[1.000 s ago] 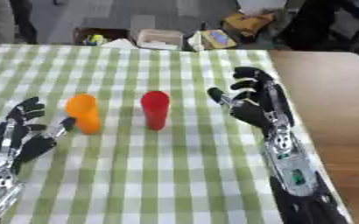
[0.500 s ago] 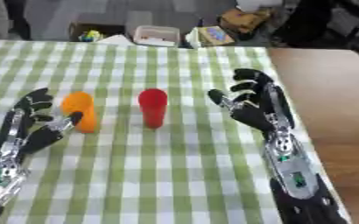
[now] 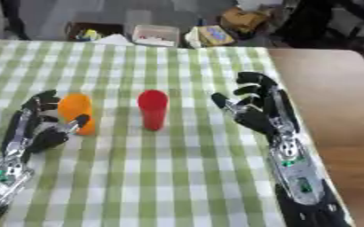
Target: Pour the contents of one cup into another cup.
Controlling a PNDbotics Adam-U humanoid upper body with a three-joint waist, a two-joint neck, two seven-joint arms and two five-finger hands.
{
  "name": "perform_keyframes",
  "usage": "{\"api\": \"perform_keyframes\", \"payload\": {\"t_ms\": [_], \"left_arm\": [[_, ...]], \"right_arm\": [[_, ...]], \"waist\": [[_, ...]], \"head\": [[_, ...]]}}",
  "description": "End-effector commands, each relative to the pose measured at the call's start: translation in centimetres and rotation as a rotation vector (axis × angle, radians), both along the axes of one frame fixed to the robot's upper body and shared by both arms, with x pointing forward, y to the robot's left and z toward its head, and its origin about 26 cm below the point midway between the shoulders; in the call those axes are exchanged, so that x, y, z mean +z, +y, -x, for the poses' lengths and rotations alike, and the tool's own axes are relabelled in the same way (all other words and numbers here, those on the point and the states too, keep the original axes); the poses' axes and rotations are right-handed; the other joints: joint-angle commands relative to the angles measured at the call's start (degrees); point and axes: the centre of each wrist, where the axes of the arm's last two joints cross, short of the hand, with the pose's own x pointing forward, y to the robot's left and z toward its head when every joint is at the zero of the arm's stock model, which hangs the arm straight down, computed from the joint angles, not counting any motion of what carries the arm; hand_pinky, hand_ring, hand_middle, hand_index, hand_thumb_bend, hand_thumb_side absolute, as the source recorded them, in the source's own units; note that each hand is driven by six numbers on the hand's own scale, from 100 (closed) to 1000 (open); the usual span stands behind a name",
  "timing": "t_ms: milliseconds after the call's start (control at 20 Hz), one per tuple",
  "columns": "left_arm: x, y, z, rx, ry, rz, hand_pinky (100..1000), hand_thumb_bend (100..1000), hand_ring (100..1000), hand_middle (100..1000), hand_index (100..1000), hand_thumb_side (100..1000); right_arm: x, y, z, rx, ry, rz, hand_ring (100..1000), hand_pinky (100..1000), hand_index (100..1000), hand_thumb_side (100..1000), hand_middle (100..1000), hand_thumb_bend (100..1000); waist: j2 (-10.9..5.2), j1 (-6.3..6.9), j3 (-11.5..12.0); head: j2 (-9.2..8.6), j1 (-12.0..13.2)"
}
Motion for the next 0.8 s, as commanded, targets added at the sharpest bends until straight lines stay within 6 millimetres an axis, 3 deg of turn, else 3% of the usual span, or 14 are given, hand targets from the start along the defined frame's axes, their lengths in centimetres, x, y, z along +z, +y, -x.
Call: {"api": "perform_keyframes", "payload": {"t_ms": [50,800], "left_arm": [[1.29,0.2,-0.46,-0.017,-0.039,-0.017,647,761,772,705,854,335],[1.7,-0.74,-0.62,-0.079,-0.035,-0.068,611,738,730,641,830,292]], "right_arm": [[1.18,0.21,-0.1,0.016,-0.038,0.0,602,453,727,292,642,727],[1.47,0.32,-0.23,0.023,-0.045,0.004,601,452,727,299,643,727]], "waist": [[-0.63,0.09,-0.32],[-0.12,0.32,-1.44]], "head": [[-0.98,0.29],[-1.63,0.79]]}}
